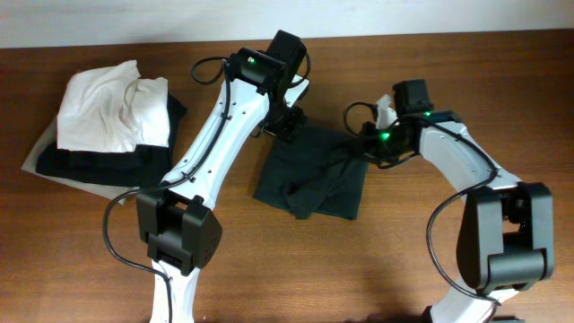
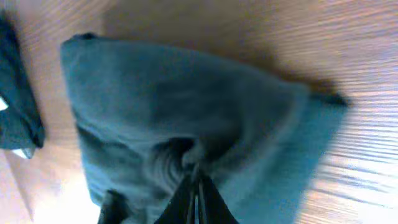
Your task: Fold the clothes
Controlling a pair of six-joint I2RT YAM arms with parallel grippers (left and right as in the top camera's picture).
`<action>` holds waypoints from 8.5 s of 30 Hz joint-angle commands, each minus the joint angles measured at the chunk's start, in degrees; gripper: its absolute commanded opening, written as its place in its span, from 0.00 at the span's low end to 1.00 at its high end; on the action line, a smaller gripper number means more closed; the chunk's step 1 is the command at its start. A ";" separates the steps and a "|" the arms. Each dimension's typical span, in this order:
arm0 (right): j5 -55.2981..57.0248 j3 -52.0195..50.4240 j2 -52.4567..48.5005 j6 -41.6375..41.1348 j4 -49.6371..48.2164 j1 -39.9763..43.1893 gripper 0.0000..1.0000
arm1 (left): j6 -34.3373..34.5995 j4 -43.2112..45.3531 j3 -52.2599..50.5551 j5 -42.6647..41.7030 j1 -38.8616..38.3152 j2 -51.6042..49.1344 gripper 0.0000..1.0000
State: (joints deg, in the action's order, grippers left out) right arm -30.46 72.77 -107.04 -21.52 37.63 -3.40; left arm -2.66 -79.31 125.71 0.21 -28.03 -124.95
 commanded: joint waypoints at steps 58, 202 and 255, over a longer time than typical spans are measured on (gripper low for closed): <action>16.48 2.49 1.64 -1.01 14.05 -15.13 0.04 | -1.36 -1.51 0.83 -12.94 15.78 0.13 0.85; 2.45 -14.47 6.93 0.44 3.91 -6.38 0.46 | -10.69 27.34 -8.55 -31.08 5.29 -15.82 0.00; 11.85 -1.49 -0.20 5.07 17.46 7.56 0.06 | 14.10 35.12 -22.53 -46.45 -0.17 -12.52 0.00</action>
State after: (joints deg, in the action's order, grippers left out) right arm -16.53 67.18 -108.22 -19.51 50.94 2.61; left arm 12.08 -42.22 102.21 -46.65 -30.46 -137.73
